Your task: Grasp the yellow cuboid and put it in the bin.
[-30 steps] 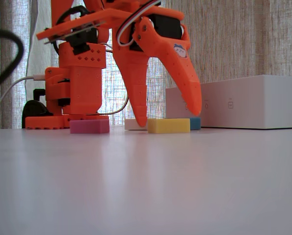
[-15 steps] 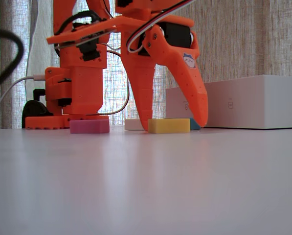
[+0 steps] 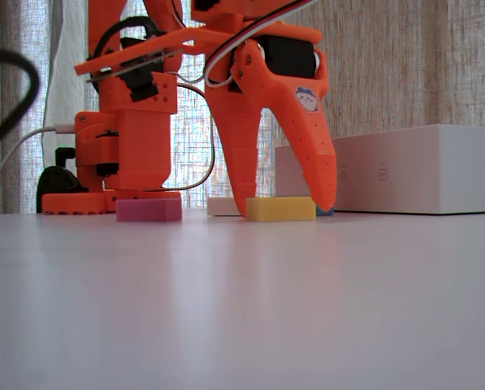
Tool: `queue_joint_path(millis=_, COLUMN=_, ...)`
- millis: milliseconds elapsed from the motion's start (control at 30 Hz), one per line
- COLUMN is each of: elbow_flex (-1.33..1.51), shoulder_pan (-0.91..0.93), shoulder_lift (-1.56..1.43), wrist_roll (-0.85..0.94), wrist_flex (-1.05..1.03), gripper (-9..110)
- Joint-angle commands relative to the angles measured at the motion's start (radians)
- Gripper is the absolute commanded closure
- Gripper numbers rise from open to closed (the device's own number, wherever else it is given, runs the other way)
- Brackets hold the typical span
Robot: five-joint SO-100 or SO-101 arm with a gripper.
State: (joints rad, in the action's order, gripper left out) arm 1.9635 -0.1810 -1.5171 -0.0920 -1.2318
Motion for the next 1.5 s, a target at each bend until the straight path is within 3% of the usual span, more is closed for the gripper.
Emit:
queue_joint_path(millis=0, elbow_flex=-0.026, shoulder_pan=-0.003, shoulder_lift=0.006, wrist_roll=-0.017, wrist_flex=-0.003, gripper=63)
queue_joint_path(millis=267, elbow_flex=-0.026, shoulder_pan=-0.003, shoulder_lift=0.02, wrist_roll=-0.034, wrist_flex=0.021, gripper=74)
queue_joint_path(millis=733, elbow_flex=-0.034, shoulder_pan=0.011, shoulder_lift=0.04, wrist_roll=-0.021, wrist_flex=0.071, gripper=110)
queue_joint_path(millis=933, elbow_flex=-0.043, shoulder_pan=0.038, shoulder_lift=-0.005, wrist_roll=0.012, wrist_flex=0.071, gripper=110)
queue_joint_path(millis=1167, elbow_flex=-0.175, shoulder_pan=0.064, shoulder_lift=-0.256, wrist_roll=0.15, wrist_flex=0.069, gripper=110)
queue_joint_path(millis=1333, elbow_flex=-0.259, shoulder_pan=-0.034, shoulder_lift=-0.408, wrist_roll=0.256, wrist_flex=0.086, gripper=110)
queue_joint_path(millis=1467, elbow_flex=-0.298, shoulder_pan=-0.218, shoulder_lift=-0.514, wrist_roll=0.333, wrist_flex=0.064, gripper=110)
